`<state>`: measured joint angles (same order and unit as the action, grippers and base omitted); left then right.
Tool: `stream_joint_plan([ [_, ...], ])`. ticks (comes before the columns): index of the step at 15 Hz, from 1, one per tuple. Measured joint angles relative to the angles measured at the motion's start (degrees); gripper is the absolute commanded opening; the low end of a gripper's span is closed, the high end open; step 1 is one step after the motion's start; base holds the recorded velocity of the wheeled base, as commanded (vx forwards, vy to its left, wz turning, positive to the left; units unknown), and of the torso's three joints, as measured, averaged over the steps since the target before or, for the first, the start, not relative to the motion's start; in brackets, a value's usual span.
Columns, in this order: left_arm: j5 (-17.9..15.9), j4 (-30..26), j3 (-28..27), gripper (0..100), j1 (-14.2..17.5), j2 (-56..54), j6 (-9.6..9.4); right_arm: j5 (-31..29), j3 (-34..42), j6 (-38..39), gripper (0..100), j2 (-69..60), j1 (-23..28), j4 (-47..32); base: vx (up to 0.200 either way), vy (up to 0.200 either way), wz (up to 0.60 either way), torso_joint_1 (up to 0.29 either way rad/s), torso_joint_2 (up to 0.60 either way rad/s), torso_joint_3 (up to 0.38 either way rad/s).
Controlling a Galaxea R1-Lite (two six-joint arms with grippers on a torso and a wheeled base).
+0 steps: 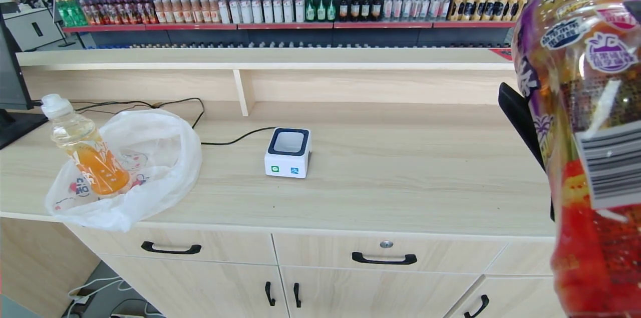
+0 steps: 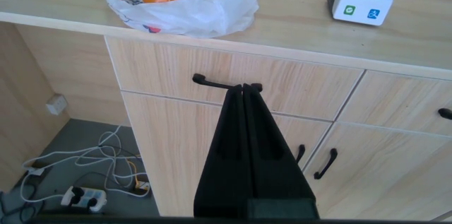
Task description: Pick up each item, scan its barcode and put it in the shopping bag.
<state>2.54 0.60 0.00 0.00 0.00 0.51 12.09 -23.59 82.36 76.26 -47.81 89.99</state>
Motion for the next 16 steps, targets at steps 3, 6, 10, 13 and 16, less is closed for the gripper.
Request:
stream_joint_plan([
  [3, 0.0, 0.0, 0.0, 0, 0.0, 0.0, 0.00, 0.0, 0.0, -0.1, 0, 0.0, 0.0, 0.0, 0.000, 0.000, 0.00, 0.000, 0.00, 0.000],
  [6, 0.0, 0.0, 0.0, 0, 0.0, 0.0, 0.00, 0.0, 0.1, -4.8, 0, 0.4, 0.3, 0.0, 0.000, 0.000, 0.00, 0.000, 0.00, 0.000],
  [10, 0.0, 0.0, 0.0, 0, 0.0, 0.0, -0.02, 0.1, 0.2, -16.4, 0, 3.0, 2.4, -0.1, 0.000, 0.000, 0.00, 0.000, 0.00, 0.000],
  [13, 0.0, 0.0, 0.0, 0, 0.0, 0.0, 0.00, 0.1, 2.5, -34.4, 0, 4.6, 2.7, 0.0, 0.000, 0.000, 0.00, 0.000, 0.00, 0.000],
  [16, 0.0, 0.0, 0.0, 0, 0.0, 0.0, 0.00, 0.2, 7.7, -56.3, 0, 6.2, 3.0, -0.1, 0.000, 0.000, 0.00, 0.000, 0.00, 0.000],
])
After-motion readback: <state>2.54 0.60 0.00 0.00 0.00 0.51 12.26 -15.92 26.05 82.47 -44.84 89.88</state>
